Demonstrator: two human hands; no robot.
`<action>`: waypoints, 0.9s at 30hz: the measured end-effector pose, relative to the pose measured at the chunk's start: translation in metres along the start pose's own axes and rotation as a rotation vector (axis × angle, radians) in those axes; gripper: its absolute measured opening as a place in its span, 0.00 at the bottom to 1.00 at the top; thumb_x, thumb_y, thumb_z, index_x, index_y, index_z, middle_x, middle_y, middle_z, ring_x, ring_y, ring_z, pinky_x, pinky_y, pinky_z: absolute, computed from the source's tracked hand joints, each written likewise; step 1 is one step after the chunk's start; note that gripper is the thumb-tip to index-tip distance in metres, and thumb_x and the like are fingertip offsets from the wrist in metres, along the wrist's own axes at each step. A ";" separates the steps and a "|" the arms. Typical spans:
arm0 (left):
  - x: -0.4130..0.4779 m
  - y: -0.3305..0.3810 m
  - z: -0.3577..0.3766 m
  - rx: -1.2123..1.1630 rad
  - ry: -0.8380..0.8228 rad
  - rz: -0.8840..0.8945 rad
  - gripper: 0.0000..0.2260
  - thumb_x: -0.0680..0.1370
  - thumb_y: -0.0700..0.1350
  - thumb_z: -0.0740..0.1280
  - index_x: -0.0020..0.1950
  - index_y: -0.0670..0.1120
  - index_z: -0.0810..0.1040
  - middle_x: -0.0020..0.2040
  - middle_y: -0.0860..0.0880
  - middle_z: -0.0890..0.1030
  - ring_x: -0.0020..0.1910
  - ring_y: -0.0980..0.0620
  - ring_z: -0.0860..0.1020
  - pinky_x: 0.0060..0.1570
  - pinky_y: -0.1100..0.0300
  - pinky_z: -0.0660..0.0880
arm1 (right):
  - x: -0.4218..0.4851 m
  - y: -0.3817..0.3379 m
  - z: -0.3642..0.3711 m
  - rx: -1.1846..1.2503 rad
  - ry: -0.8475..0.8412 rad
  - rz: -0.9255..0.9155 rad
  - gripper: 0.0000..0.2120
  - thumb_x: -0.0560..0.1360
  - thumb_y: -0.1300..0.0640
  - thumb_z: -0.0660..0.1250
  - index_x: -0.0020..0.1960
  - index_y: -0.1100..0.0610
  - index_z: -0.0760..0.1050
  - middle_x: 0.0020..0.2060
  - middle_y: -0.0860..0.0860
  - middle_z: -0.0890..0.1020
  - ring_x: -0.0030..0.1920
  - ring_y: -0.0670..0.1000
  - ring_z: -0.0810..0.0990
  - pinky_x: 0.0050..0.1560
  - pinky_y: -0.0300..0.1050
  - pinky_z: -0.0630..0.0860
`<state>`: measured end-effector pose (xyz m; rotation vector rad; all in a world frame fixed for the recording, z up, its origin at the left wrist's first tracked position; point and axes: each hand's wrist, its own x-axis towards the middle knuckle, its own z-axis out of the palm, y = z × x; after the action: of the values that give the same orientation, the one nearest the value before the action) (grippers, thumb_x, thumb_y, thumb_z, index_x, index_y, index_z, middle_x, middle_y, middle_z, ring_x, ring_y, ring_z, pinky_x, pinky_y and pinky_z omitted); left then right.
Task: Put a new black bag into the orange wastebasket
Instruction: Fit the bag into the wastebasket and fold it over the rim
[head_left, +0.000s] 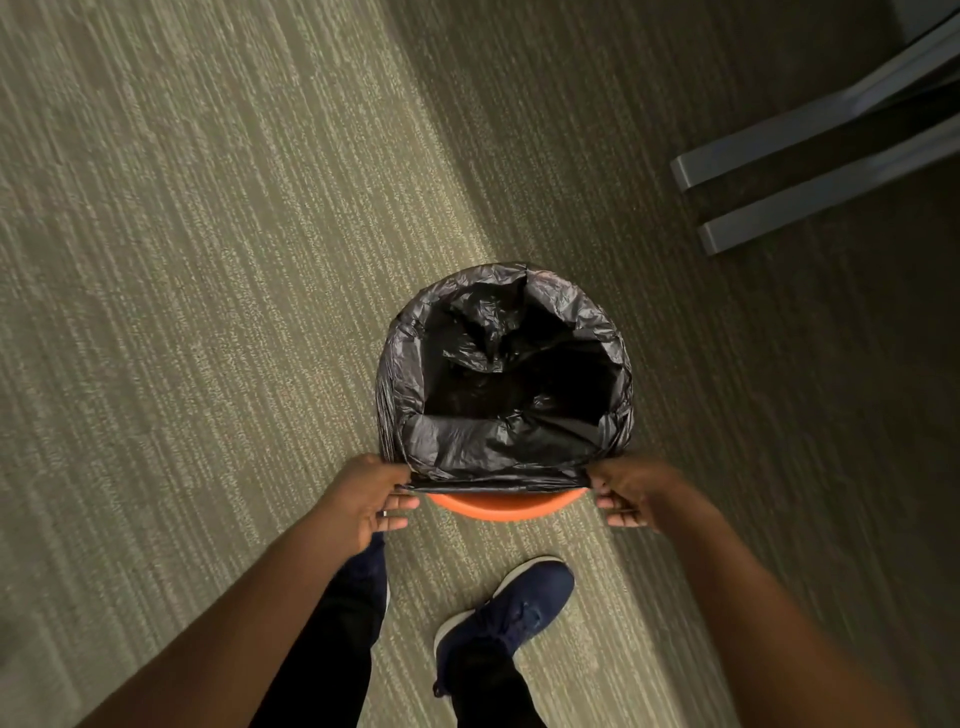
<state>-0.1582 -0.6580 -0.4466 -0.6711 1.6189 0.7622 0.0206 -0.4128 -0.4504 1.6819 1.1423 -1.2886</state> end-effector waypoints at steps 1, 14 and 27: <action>-0.002 -0.003 0.005 -0.019 0.008 0.001 0.04 0.80 0.36 0.63 0.50 0.44 0.73 0.44 0.44 0.81 0.40 0.47 0.80 0.43 0.52 0.77 | 0.000 0.004 0.005 0.025 -0.007 0.008 0.10 0.76 0.62 0.65 0.37 0.55 0.73 0.32 0.50 0.74 0.32 0.48 0.74 0.37 0.41 0.75; 0.005 -0.043 0.049 -0.153 0.131 0.131 0.11 0.79 0.32 0.61 0.55 0.46 0.77 0.48 0.46 0.84 0.36 0.50 0.81 0.38 0.57 0.77 | -0.018 0.031 0.050 0.348 0.288 -0.180 0.13 0.74 0.53 0.65 0.56 0.57 0.76 0.45 0.54 0.83 0.41 0.54 0.82 0.40 0.47 0.80; -0.006 -0.066 0.050 -0.163 0.059 0.210 0.08 0.81 0.34 0.62 0.51 0.45 0.76 0.51 0.44 0.84 0.38 0.50 0.80 0.34 0.60 0.73 | -0.022 -0.021 0.076 0.010 0.395 -0.196 0.43 0.63 0.21 0.60 0.49 0.60 0.83 0.38 0.56 0.87 0.40 0.56 0.88 0.49 0.50 0.83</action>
<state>-0.0757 -0.6600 -0.4549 -0.6500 1.7112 1.0455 -0.0270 -0.4790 -0.4477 1.9246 1.5660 -1.1019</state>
